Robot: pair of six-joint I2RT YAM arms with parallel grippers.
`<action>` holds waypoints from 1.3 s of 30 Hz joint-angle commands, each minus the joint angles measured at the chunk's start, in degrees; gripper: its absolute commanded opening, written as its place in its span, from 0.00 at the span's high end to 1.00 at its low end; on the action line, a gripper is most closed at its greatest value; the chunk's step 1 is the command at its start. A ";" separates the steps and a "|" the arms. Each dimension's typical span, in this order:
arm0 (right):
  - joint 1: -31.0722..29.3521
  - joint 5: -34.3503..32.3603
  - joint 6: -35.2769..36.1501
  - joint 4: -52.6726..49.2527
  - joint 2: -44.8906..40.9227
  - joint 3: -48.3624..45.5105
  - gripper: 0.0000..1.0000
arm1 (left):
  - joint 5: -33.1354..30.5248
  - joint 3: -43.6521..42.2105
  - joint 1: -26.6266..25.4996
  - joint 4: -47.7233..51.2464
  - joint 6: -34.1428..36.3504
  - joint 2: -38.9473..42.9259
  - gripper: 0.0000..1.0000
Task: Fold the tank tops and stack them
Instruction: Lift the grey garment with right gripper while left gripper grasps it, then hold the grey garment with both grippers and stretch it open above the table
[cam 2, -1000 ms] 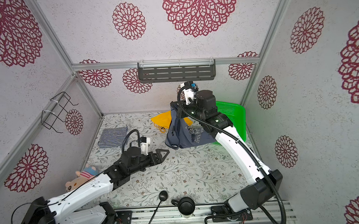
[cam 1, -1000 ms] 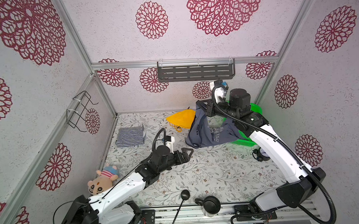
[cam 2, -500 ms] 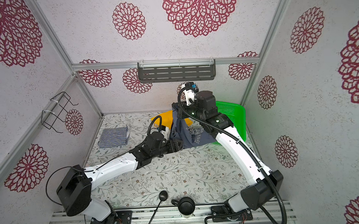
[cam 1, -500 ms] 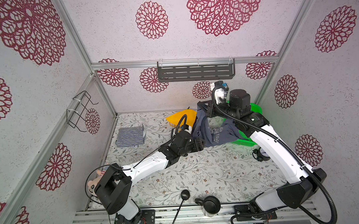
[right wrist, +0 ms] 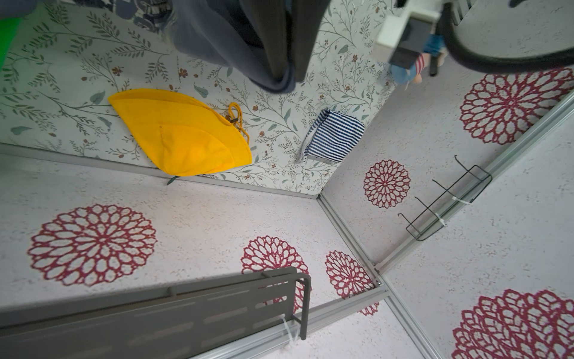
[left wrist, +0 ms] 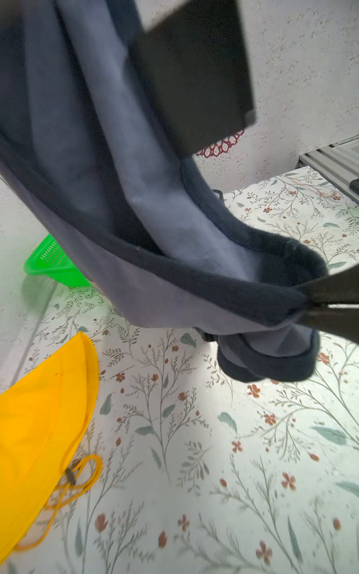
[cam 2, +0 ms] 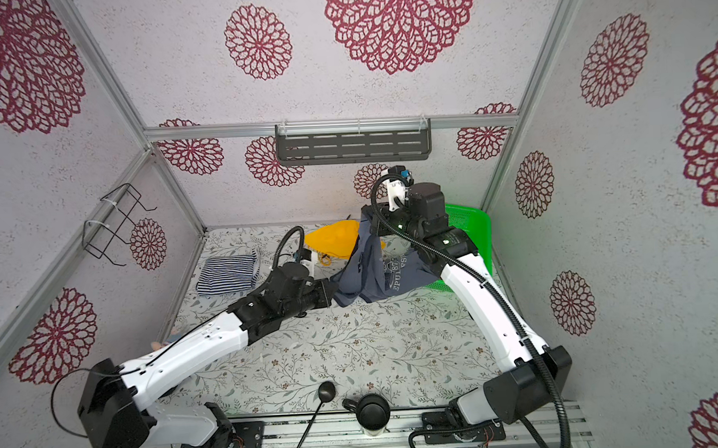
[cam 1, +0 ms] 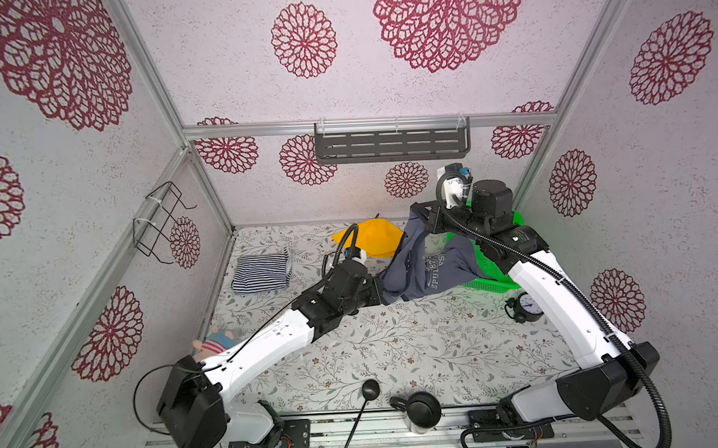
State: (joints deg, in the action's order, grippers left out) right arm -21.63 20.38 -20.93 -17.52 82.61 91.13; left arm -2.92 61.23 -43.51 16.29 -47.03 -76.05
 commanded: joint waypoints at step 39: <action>2.99 24.51 -10.97 25.86 -0.85 4.29 1.00 | -23.94 39.66 5.35 28.58 29.39 19.11 1.00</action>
State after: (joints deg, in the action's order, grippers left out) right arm -17.93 48.01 -29.41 6.83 77.62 93.49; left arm -21.69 101.62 -39.31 45.28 -20.08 -55.48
